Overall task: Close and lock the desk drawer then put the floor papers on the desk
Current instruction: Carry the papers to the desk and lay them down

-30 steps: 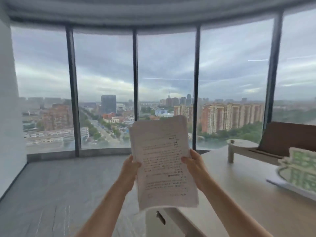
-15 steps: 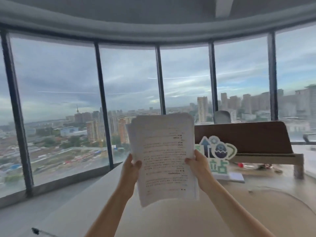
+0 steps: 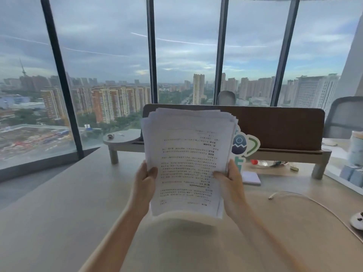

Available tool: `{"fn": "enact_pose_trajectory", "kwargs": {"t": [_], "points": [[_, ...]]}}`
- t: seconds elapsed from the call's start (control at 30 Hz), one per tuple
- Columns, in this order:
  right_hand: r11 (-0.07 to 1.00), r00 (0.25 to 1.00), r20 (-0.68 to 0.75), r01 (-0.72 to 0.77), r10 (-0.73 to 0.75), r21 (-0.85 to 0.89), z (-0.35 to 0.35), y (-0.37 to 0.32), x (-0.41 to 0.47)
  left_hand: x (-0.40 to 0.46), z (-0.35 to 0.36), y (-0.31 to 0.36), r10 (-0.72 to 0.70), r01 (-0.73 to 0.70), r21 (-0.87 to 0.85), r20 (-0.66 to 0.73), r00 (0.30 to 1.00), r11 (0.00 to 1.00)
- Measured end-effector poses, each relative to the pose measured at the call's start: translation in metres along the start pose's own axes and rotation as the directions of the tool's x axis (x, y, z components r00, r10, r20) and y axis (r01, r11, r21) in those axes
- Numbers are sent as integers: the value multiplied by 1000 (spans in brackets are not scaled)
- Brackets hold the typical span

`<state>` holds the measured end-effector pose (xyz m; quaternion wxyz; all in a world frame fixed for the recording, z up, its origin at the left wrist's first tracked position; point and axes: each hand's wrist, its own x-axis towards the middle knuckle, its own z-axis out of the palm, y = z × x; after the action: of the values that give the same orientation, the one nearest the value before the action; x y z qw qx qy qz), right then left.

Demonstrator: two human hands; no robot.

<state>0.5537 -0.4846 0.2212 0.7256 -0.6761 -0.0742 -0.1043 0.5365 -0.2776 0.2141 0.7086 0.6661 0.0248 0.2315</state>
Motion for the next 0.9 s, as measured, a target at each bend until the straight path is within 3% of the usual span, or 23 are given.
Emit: {"fn": "enact_pose_trajectory", "kwargs": {"t": [0.2, 0.47, 0.63, 0.9], "points": [[1000, 1000, 4, -4, 4, -9, 6, 10, -2, -8, -8, 2, -44, 44, -75, 12, 999, 996], [1000, 999, 27, -17, 17, 10, -6, 14, -14, -33, -7, 1, -55, 54, 21, 38, 998, 998], [998, 997, 64, 49, -47, -37, -12, 4, -13, -38, -9, 2, -45, 44, 56, 12, 999, 997], [992, 991, 97, 99, -91, -77, -5, -10, 1, -24, -5, 12, 38, -43, 111, 53, 998, 993]]}}
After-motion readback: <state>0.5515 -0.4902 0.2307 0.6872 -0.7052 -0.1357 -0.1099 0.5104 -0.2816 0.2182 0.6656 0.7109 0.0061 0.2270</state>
